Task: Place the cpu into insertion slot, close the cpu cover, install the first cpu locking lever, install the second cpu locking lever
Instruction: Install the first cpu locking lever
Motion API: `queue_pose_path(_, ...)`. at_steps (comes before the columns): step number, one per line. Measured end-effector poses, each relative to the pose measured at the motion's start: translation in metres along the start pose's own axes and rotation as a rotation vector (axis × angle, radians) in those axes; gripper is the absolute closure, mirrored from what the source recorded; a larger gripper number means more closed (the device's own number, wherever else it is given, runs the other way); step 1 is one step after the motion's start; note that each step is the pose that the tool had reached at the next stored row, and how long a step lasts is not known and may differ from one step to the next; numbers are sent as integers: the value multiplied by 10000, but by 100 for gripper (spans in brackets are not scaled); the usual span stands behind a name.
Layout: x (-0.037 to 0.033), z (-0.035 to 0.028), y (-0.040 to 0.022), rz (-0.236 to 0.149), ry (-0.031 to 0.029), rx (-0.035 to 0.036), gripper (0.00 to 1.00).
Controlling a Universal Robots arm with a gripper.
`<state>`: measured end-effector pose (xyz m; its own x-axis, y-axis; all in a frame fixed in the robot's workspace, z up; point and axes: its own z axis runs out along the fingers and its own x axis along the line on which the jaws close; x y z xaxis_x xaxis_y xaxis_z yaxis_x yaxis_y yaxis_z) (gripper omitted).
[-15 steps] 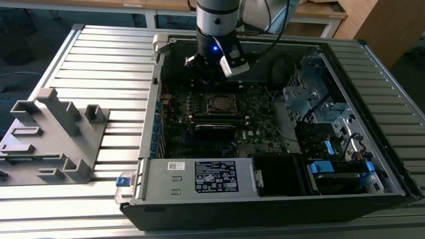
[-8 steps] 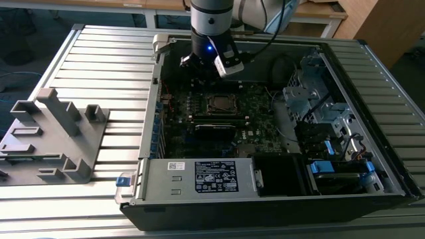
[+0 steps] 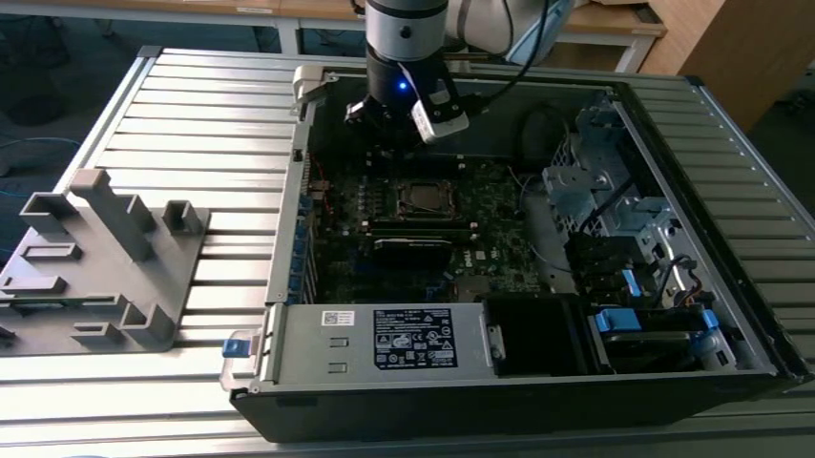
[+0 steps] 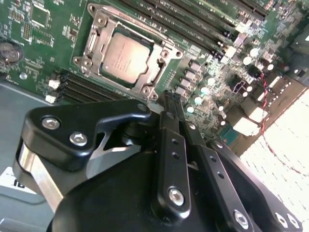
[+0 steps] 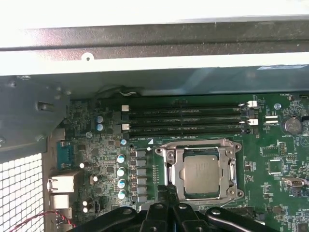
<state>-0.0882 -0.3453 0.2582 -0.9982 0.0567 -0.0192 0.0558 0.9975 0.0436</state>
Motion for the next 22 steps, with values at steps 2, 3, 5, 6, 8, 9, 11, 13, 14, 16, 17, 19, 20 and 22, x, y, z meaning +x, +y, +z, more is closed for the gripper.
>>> queue_pose_path(2, 20, -1, -1, 1, 0, 2, 89)
queue_pose_path(3, 44, 0, -3, 0, -2, 1, 89)
queue_pose_path(5, 106, 0, -6, -1, -9, 1, 89)
queue_pose_path(6, 134, 0, -8, 0, -13, 1, 89)
queue_pose_path(8, 168, 0, -10, 0, -16, -35, 89)
queue_pose_path(9, 172, 0, -10, 0, -12, -124, 89)
queue_pose_path(11, 178, 0, -11, 9, 7, -453, 89)
queue_pose_path(13, 181, 0, -12, 16, 23, -751, 89)
queue_pose_path(14, 185, 0, -12, 18, 26, -808, 89)
queue_pose_path(16, 198, 1, -13, 19, 27, -840, 89)
queue_pose_path(17, 204, 2, -13, 18, 26, -842, 89)
queue_pose_path(19, 212, 3, -14, 18, 30, -846, 89)
queue_pose_path(20, 218, 4, -14, 18, 30, -857, 89)
queue_pose_path(22, 227, 5, -11, 19, 31, -875, 89)
